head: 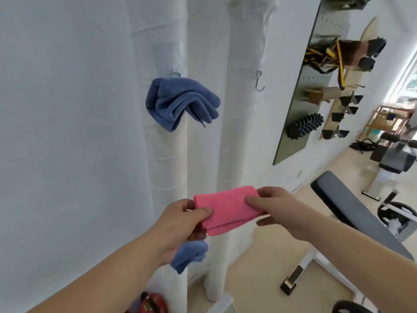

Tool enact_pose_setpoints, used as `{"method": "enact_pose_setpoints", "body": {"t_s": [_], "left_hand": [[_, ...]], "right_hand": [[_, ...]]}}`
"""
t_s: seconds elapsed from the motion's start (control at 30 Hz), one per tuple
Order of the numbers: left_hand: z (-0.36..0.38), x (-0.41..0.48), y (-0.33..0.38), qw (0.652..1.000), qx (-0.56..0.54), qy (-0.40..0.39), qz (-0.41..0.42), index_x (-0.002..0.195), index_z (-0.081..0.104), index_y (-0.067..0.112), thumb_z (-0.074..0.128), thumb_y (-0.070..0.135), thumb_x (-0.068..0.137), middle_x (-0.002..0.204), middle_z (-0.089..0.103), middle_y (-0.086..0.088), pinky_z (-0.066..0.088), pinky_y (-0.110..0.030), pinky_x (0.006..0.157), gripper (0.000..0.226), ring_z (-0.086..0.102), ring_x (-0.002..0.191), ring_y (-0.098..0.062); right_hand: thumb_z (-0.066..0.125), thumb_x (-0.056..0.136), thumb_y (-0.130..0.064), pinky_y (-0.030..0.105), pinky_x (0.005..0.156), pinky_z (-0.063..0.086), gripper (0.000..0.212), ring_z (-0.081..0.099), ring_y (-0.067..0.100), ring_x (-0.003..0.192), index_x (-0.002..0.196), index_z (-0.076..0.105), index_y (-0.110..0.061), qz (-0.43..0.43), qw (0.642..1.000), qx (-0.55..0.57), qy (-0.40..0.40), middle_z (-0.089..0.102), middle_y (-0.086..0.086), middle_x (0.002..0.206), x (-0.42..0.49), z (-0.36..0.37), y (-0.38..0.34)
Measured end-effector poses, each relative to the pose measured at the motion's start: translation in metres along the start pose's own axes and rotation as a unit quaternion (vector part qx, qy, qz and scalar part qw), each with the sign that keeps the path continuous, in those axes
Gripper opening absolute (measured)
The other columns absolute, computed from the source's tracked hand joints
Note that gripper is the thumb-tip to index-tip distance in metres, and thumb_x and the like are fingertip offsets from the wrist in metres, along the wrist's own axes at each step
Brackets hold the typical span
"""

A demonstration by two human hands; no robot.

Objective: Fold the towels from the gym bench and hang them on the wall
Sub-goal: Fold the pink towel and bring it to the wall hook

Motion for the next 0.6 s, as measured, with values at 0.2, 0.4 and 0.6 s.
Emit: {"method": "enact_pose_setpoints", "body": {"t_s": [0.2, 0.4, 0.6], "left_hand": [[0.057, 0.080, 0.098, 0.998, -0.055, 0.021, 0.035, 0.106, 0.071, 0.003, 0.063, 0.007, 0.090, 0.100, 0.074, -0.019, 0.064, -0.036, 0.077, 0.018, 0.068, 0.080, -0.026], [0.112, 0.127, 0.201, 0.981, -0.113, 0.090, 0.132, 0.110, 0.057, 0.011, 0.070, 0.008, 0.085, 0.102, 0.072, -0.014, 0.063, -0.044, 0.088, 0.029, 0.072, 0.070, -0.023], [0.133, 0.150, 0.288, 0.939, -0.171, 0.166, 0.249, 0.106, 0.052, 0.018, 0.059, 0.004, 0.088, 0.100, 0.068, -0.008, 0.060, -0.036, 0.070, 0.024, 0.069, 0.071, -0.027]], "right_hand": [[0.068, 0.095, -0.031, 0.045, 0.088, 0.064, 0.028, 0.072, 0.027, 0.096, 0.120, 0.065, -0.018, -0.087, 0.987, -0.018, 0.132, 0.071, 0.007, 0.106, 0.074, -0.092, -0.069], [0.059, 0.095, -0.020, 0.048, 0.092, 0.062, 0.032, 0.067, 0.021, 0.088, 0.126, 0.061, -0.015, -0.145, 0.962, 0.027, 0.231, 0.062, 0.001, 0.100, 0.128, -0.177, -0.142], [0.054, 0.098, -0.017, 0.028, 0.086, 0.051, 0.028, 0.062, 0.015, 0.107, 0.120, 0.066, -0.030, -0.362, 0.880, -0.068, 0.300, 0.061, -0.002, 0.126, 0.155, -0.223, -0.229]]}}
Point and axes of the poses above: each hand's wrist, its own x-axis towards the middle knuckle, its own z-axis out of the palm, y = z × x, the point moved 6 cm from there along x, towards the middle knuckle
